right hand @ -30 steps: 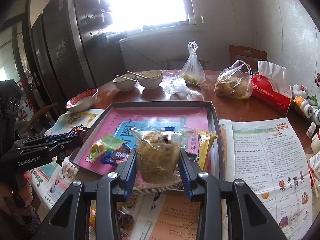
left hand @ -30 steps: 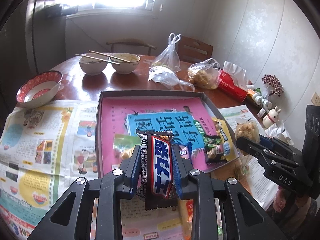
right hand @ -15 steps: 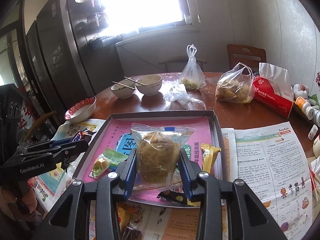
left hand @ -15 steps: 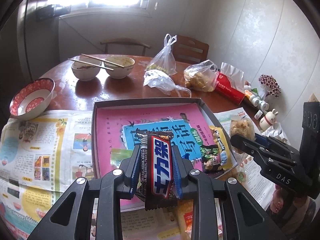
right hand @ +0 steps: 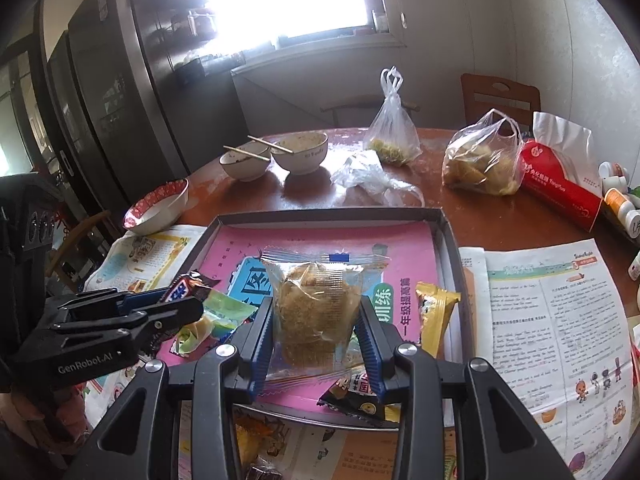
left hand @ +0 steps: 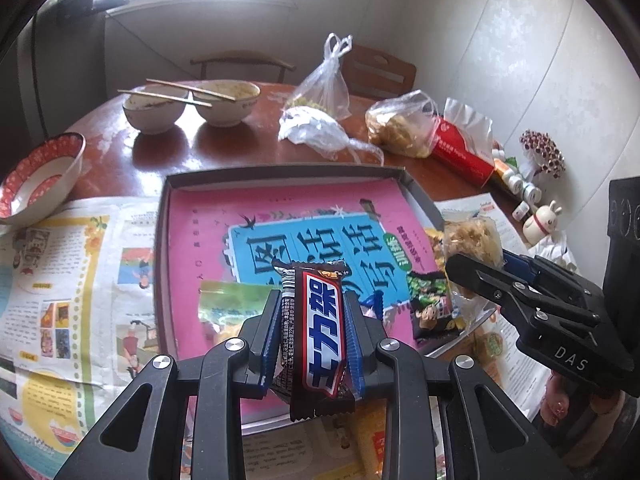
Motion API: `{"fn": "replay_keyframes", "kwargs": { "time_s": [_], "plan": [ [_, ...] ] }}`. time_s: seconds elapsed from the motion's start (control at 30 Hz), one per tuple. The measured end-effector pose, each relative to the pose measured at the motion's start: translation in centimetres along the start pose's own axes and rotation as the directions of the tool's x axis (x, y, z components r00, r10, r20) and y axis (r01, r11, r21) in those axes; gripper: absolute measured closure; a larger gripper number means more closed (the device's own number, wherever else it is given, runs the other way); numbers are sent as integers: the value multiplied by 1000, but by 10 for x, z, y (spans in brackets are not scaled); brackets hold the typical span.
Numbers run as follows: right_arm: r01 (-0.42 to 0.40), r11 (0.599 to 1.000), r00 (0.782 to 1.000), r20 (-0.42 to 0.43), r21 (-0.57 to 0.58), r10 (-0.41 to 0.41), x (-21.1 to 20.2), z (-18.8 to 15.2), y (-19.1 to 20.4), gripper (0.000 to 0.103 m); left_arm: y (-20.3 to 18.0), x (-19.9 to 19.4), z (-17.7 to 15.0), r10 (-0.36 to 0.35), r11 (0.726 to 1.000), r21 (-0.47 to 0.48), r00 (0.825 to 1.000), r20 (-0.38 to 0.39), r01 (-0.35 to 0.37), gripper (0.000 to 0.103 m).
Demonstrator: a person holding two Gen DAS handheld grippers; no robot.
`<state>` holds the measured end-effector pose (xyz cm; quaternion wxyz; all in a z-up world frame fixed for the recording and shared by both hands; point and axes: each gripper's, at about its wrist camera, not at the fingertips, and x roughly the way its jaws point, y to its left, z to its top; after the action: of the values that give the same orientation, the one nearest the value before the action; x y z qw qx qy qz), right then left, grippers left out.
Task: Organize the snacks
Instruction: 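Lift both held snacks and carry them over the grey tray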
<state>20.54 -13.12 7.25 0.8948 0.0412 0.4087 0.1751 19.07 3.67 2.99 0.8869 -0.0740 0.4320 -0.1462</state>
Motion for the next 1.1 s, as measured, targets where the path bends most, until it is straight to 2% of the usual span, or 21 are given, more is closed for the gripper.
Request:
{"fn": "replay_keyframes", "kwargs": {
  "time_s": [0.23, 0.67, 1.1],
  "plan": [
    [-8, 1000, 999, -52, -8, 8, 16, -9, 2, 63, -1, 13, -9, 16, 1000, 9, 1000, -27, -16, 73],
    [-22, 999, 996, -89, -28, 19, 26, -17, 7, 63, 1, 20, -13, 63, 998, 21, 997, -37, -62, 73],
    [-23, 998, 993, -117, -56, 16, 35, -25, 15, 63, 2, 24, -15, 69, 998, 17, 997, -44, -68, 73]
  ]
}}
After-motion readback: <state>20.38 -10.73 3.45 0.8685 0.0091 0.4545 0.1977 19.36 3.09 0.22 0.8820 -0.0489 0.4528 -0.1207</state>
